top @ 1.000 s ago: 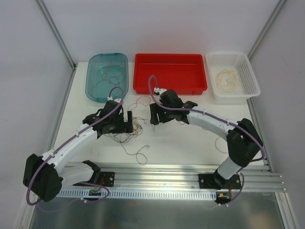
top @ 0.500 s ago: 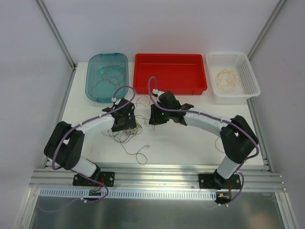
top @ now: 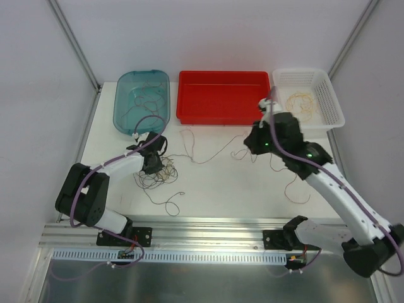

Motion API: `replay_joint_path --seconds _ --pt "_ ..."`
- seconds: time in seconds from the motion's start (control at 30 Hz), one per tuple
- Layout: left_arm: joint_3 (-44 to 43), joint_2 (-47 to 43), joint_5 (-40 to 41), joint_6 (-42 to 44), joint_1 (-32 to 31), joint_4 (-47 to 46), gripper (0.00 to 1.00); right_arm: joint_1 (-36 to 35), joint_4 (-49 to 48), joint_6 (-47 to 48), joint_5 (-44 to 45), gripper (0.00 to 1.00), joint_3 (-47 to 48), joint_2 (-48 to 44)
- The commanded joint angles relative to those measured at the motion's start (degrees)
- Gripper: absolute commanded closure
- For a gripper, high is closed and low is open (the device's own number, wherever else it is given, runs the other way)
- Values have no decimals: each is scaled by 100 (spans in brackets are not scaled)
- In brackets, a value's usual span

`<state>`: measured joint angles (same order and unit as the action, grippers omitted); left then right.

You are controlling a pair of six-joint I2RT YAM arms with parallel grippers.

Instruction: Untangle the cables

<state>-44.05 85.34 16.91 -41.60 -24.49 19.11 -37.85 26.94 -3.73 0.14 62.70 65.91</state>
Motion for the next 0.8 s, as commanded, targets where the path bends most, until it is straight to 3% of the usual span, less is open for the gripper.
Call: replay_joint_path --seconds 0.0,0.13,0.3,0.77 --pt "283 -360 94 -129 348 84 97 522 1207 494 522 99 821 -1017" --pt "520 -650 111 -111 638 93 97 1173 1603 715 522 99 1560 -1616" --pt "731 -949 85 -129 972 101 97 1350 1631 786 540 99 2264 -1827" --pt "969 -975 -100 -181 1447 119 97 1368 1481 777 259 99 4847 -949"
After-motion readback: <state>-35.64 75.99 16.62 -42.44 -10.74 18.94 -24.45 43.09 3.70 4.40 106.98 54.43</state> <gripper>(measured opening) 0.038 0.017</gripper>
